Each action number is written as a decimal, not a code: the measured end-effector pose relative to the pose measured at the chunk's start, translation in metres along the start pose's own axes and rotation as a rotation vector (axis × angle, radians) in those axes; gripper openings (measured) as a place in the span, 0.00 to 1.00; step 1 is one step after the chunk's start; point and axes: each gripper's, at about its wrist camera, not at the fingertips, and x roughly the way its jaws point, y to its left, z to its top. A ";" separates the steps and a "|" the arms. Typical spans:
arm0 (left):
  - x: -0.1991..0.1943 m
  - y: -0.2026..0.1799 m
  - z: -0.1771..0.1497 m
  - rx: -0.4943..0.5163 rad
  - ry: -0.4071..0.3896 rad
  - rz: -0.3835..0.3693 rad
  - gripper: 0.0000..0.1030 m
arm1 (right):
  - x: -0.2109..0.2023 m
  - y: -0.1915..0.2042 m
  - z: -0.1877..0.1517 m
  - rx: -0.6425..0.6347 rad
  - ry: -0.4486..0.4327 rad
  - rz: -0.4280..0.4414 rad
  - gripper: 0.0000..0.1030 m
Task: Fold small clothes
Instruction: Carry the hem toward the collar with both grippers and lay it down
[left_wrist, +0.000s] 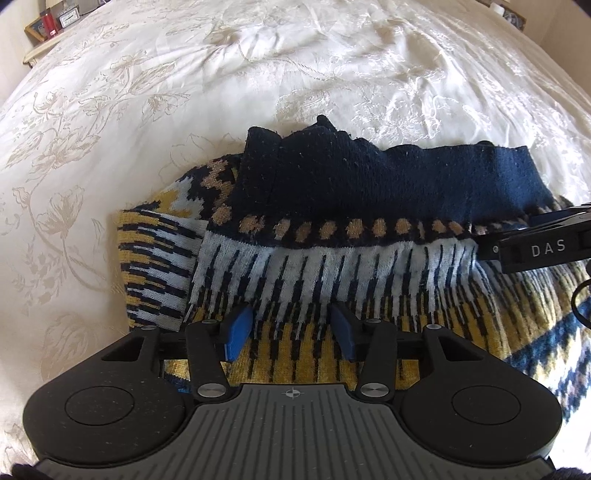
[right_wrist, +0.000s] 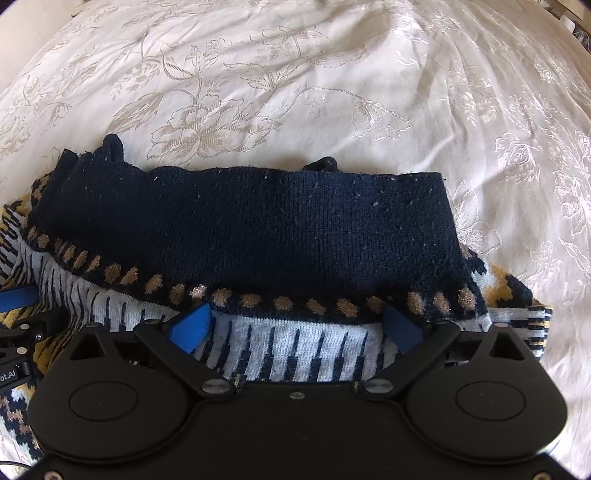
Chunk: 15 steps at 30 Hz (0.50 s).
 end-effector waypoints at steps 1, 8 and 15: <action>0.000 -0.001 0.000 0.001 0.003 0.011 0.45 | 0.000 -0.001 -0.003 -0.002 -0.006 0.006 0.98; 0.004 -0.012 0.009 -0.013 0.036 0.065 0.46 | -0.017 -0.018 -0.016 -0.014 -0.055 0.122 0.99; -0.027 -0.003 0.010 -0.160 0.017 0.039 0.44 | -0.070 -0.078 -0.056 0.106 -0.156 0.249 0.99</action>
